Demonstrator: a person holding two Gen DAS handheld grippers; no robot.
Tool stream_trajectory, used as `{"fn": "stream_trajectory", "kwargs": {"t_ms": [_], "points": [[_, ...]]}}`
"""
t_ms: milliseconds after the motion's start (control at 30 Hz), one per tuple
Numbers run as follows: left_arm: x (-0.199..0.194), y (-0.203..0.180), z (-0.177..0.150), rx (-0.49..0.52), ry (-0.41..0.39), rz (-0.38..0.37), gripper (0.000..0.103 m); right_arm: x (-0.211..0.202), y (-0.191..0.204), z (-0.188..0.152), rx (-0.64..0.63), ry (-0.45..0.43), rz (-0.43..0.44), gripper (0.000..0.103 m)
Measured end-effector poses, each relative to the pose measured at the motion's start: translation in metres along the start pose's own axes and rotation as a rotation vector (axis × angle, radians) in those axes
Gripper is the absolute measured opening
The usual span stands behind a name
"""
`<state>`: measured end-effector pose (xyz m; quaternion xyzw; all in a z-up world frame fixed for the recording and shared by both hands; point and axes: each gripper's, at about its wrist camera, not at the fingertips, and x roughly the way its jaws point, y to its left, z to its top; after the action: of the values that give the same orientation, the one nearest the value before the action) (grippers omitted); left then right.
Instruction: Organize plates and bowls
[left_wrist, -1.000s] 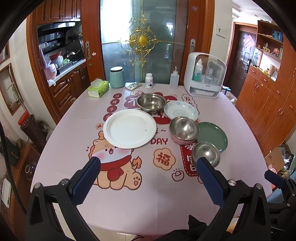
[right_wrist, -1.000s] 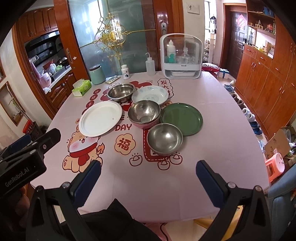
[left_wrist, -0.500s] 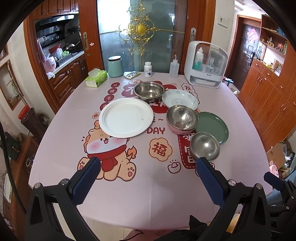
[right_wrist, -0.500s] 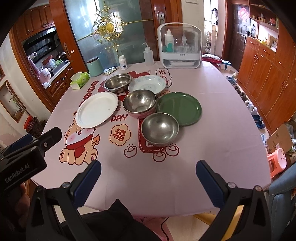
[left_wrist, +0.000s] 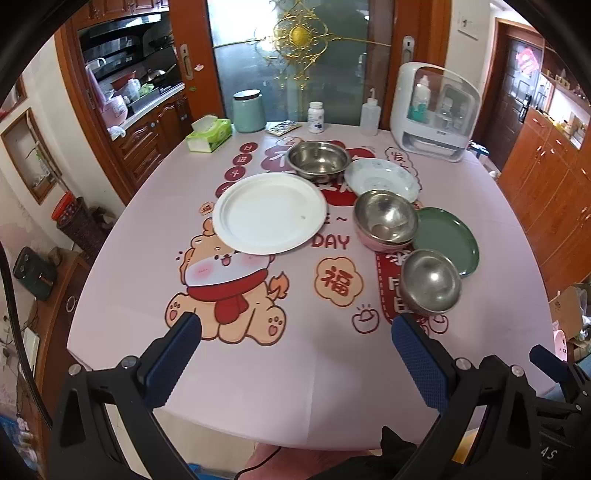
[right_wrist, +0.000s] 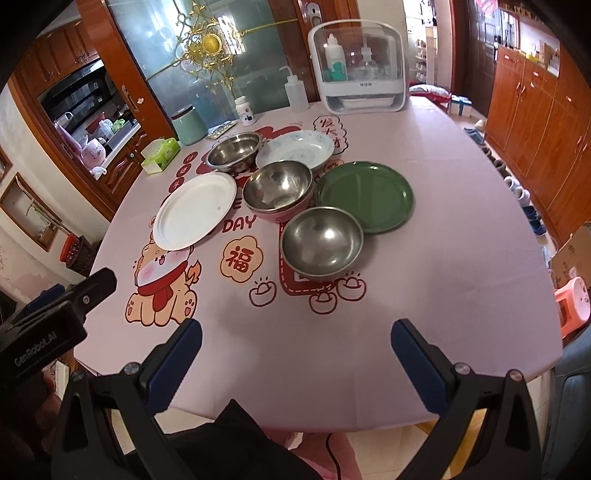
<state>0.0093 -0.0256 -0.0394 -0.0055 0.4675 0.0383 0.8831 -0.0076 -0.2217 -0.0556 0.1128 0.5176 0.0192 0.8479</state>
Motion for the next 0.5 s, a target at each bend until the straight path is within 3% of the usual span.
{"fn": "stream_trajectory", "kwargs": {"t_ms": [500], "points": [[0.04, 0.064, 0.033, -0.002, 0.073, 0.03, 0.102, 0.035, 0.039, 0.028, 0.116, 0.023, -0.007, 0.102]]}}
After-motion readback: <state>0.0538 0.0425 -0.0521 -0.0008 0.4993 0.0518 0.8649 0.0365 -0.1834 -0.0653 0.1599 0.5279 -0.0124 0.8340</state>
